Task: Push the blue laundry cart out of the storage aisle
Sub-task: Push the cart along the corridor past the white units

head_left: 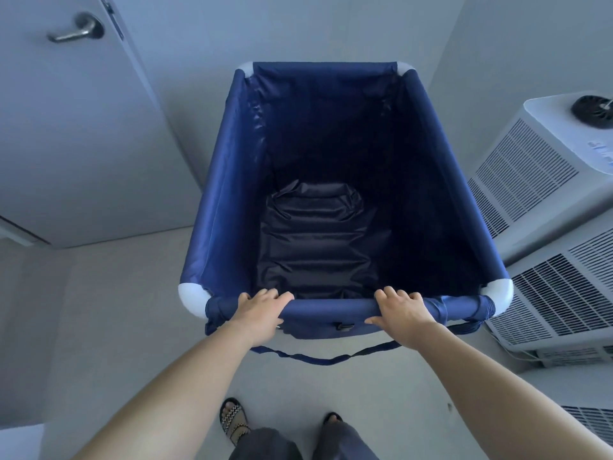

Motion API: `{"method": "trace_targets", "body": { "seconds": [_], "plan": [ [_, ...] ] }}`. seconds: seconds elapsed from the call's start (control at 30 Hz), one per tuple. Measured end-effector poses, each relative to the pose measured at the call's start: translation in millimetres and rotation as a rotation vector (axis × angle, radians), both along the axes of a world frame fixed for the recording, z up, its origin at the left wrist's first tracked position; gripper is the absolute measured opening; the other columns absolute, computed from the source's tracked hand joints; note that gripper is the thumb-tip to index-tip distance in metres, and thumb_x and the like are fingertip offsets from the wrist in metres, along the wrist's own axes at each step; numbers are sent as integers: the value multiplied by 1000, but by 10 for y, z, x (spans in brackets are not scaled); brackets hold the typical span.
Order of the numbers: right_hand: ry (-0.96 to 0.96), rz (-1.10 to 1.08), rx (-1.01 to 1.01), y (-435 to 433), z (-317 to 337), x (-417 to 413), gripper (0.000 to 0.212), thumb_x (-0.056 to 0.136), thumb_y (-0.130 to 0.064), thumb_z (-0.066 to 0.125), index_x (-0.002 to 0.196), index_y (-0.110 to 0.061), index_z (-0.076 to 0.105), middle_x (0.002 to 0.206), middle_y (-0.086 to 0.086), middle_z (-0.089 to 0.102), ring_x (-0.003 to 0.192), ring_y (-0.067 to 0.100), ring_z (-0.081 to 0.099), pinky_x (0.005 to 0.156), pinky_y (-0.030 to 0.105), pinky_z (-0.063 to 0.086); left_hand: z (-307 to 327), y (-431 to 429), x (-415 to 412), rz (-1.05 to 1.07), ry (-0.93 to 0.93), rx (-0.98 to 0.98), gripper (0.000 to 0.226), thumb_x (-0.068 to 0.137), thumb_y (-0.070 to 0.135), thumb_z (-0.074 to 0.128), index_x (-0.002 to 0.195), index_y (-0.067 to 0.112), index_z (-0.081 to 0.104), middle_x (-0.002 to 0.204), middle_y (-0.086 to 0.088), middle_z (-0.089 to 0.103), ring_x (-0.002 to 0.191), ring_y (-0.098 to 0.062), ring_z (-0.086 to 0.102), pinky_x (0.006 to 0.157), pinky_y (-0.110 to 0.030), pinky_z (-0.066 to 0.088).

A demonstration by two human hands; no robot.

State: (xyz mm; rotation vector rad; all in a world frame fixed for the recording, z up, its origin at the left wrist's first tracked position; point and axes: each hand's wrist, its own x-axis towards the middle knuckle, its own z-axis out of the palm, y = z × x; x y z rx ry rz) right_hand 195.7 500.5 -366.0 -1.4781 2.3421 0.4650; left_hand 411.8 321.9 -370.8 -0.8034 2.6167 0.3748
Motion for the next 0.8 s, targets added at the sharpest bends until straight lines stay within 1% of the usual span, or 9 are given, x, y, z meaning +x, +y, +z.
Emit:
{"method": "trace_targets", "body": {
  "seconds": [0.13, 0.27, 0.37, 0.6, 0.7, 0.8],
  "plan": [
    [-23, -42, 14, -128, 13, 160, 53, 92, -59, 36, 120, -14, 40, 119, 2, 49, 106, 24, 51, 88, 37, 36, -27, -198, 106, -35, 26, -1, 38, 95, 17, 45, 128, 30, 34, 118, 2, 47, 114, -21, 41, 82, -38, 24],
    [-30, -90, 12, -301, 25, 442, 52, 92, -58, 36, 119, -15, 40, 118, 2, 49, 107, 23, 50, 88, 37, 35, -4, -484, 275, -64, 11, 8, 37, 94, 17, 46, 128, 30, 35, 117, 1, 47, 113, -22, 41, 83, -38, 26],
    [-43, -137, 14, -449, 24, 622, 52, 92, -58, 37, 120, -14, 40, 119, 3, 49, 107, 24, 50, 88, 38, 35, -6, -692, 368, -83, 12, 14, 36, 94, 17, 45, 126, 31, 36, 114, 2, 47, 111, -21, 42, 82, -36, 25],
    [-6, -241, -4, -612, 49, 782, 53, 91, -59, 37, 120, -15, 40, 118, 2, 50, 107, 23, 51, 90, 36, 36, 18, -987, 325, -153, 14, 48, 36, 91, 13, 44, 122, 31, 37, 113, 2, 47, 108, -22, 40, 80, -37, 23],
    [-11, -282, -8, -677, 6, 824, 52, 91, -59, 38, 121, -16, 40, 118, 2, 49, 107, 24, 51, 91, 37, 36, 16, -1118, 285, -186, -3, 43, 31, 93, 18, 45, 121, 32, 38, 114, 1, 47, 108, -23, 41, 81, -38, 24],
    [-8, -331, -26, -730, -26, 887, 51, 91, -59, 38, 120, -17, 40, 116, 1, 48, 106, 23, 50, 90, 37, 35, 24, -1224, 253, -224, -17, 27, 28, 95, 25, 46, 121, 31, 38, 115, 0, 48, 110, -25, 42, 86, -40, 28]
  ]
}}
